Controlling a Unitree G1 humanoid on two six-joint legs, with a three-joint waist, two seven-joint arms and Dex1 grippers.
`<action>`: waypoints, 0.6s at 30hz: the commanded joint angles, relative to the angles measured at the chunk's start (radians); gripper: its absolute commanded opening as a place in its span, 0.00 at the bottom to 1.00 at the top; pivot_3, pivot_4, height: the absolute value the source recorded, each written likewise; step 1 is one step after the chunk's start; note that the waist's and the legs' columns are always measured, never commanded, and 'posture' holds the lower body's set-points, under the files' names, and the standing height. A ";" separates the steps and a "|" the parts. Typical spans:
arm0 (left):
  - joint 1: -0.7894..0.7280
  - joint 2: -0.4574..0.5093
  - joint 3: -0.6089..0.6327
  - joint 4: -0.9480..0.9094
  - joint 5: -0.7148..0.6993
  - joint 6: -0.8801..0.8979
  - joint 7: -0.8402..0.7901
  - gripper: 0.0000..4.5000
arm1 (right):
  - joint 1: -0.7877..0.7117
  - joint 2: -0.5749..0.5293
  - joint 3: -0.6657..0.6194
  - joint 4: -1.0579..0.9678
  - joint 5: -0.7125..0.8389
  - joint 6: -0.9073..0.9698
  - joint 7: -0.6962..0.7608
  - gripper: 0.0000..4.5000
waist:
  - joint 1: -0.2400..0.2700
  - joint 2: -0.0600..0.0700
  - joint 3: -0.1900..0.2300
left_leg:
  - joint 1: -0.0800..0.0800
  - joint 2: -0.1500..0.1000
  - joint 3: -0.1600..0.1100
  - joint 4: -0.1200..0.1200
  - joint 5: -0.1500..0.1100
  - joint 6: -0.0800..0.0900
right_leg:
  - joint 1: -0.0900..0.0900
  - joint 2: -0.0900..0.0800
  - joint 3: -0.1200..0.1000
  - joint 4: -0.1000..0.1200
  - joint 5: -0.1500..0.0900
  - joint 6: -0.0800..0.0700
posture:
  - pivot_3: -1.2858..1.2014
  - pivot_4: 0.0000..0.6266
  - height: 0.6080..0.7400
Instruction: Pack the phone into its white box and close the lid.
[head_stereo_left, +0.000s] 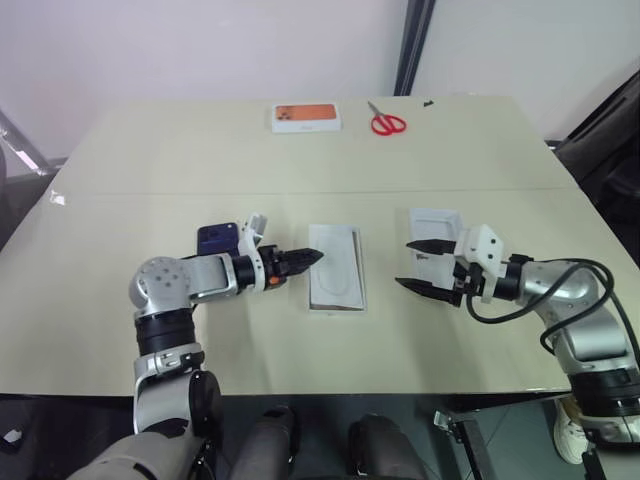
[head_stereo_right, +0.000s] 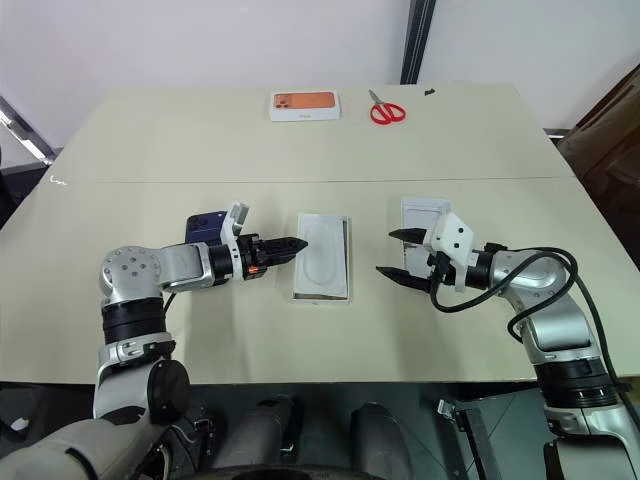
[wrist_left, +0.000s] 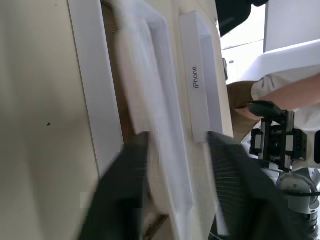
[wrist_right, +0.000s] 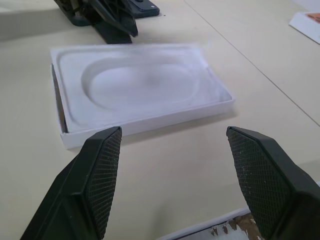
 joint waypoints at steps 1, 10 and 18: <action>-0.016 0.016 -0.015 -0.029 -0.007 0.000 -0.026 0.87 | -0.014 0.010 -0.001 -0.010 0.001 -0.018 -0.012 0.78 | 0.000 0.000 0.000 | 0.000 0.000 0.000 0.000 0.000 0.000 | 0.000 0.000 0.000 0.000 0.000 0.000 | 0.52 0.24 1.00; -0.023 0.082 -0.052 -0.082 0.002 -0.062 -0.084 0.87 | -0.085 0.057 0.039 0.020 -0.013 -0.033 -0.030 0.78 | -0.001 0.000 0.000 | 0.000 0.000 0.000 -0.001 0.000 0.000 | -0.001 0.000 0.000 0.000 0.000 0.000 | 0.52 0.24 1.00; 0.138 0.292 -0.274 -0.286 0.167 -0.483 -0.371 0.88 | -0.167 0.182 0.112 0.008 -0.042 0.024 -0.127 0.37 | -0.012 0.001 0.000 | 0.001 0.000 0.000 -0.007 0.002 -0.004 | -0.003 0.000 0.001 -0.001 0.000 -0.001 | 0.52 0.24 1.00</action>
